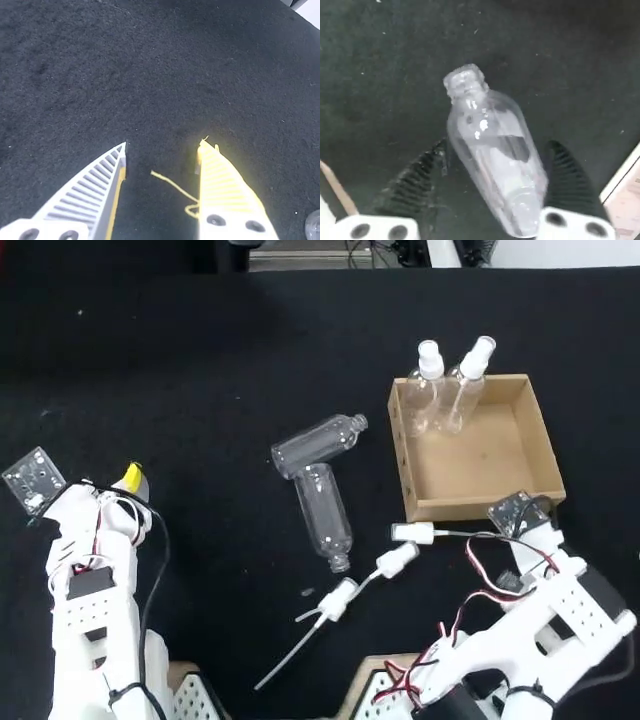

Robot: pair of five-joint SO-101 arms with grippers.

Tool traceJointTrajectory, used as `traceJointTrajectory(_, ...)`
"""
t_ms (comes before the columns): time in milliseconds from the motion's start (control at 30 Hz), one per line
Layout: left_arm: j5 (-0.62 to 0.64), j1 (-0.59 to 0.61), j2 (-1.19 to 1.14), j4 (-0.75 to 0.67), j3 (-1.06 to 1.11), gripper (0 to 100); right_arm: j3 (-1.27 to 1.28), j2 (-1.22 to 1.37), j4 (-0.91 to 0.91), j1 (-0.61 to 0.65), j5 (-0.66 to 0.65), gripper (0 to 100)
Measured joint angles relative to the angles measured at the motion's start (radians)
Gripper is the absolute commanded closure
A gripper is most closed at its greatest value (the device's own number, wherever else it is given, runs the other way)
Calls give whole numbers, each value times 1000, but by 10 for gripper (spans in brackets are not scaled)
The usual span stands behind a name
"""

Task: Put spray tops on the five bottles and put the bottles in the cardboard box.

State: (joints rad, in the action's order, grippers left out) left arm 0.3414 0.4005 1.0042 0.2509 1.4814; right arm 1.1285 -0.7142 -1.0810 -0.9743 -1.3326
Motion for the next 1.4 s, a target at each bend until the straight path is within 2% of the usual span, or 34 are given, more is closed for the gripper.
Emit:
traceJointTrajectory(133,0,0,0,0,0,788,-6,0,-3,0,-5,639)
traceJointTrajectory(367,0,0,0,0,0,788,-32,0,-3,-3,-198,639)
traceJointTrajectory(567,0,0,0,0,0,788,-18,34,110,-35,-282,661)
traceJointTrajectory(733,0,0,0,0,0,788,-18,112,123,-43,-299,742)
traceJointTrajectory(933,0,0,0,0,0,788,-18,173,137,-57,-304,726)
traceJointTrajectory(1200,0,0,0,0,0,788,-18,273,235,-157,-408,724)
traceJointTrajectory(1300,0,0,0,0,0,788,-18,311,252,-161,-408,809)
traceJointTrajectory(1400,0,0,0,0,0,788,-18,318,252,-161,-408,967)
